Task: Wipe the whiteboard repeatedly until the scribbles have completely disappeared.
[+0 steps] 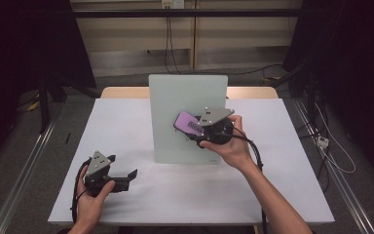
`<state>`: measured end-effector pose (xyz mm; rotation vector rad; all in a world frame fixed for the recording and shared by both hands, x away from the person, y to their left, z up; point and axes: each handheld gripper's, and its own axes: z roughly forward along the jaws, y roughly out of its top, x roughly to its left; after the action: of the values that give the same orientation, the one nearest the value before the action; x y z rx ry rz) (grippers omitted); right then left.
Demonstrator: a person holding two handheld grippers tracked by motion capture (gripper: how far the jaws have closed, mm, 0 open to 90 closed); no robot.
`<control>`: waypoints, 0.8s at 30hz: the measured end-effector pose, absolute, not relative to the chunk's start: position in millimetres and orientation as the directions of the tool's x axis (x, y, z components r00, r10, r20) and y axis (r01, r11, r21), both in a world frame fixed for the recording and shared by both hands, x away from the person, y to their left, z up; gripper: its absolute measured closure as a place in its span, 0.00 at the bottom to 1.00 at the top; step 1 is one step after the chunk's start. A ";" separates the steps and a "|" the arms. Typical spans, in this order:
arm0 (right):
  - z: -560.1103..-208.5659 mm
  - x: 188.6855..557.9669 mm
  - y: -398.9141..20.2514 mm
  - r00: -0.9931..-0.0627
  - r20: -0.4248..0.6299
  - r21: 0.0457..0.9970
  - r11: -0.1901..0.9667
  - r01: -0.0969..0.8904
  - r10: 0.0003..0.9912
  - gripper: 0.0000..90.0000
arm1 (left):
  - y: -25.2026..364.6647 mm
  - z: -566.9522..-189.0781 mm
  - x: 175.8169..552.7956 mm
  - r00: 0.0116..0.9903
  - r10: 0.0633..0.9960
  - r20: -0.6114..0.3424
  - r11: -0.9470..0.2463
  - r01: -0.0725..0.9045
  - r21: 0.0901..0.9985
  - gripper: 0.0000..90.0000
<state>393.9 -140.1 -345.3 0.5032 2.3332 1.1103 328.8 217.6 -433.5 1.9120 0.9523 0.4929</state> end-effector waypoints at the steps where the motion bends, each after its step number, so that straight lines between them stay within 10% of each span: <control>1: -347.7 393.3 -139.7 -0.808 -0.278 0.791 0.601 0.114 0.520 0.46 | 217.6 -433.4 328.8 0.622 0.782 -0.041 -0.285 0.415 0.864 0.05; 24: -398.2 375.7 -136.0 -0.857 -0.232 0.715 0.678 0.171 0.461 0.46 | 216.5 -433.9 329.1 0.622 0.782 -0.041 -0.285 0.415 0.864 0.05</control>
<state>375.7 -136.0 -398.2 0.4934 2.4964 1.0065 329.1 216.5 -433.9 1.9123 0.9501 0.4948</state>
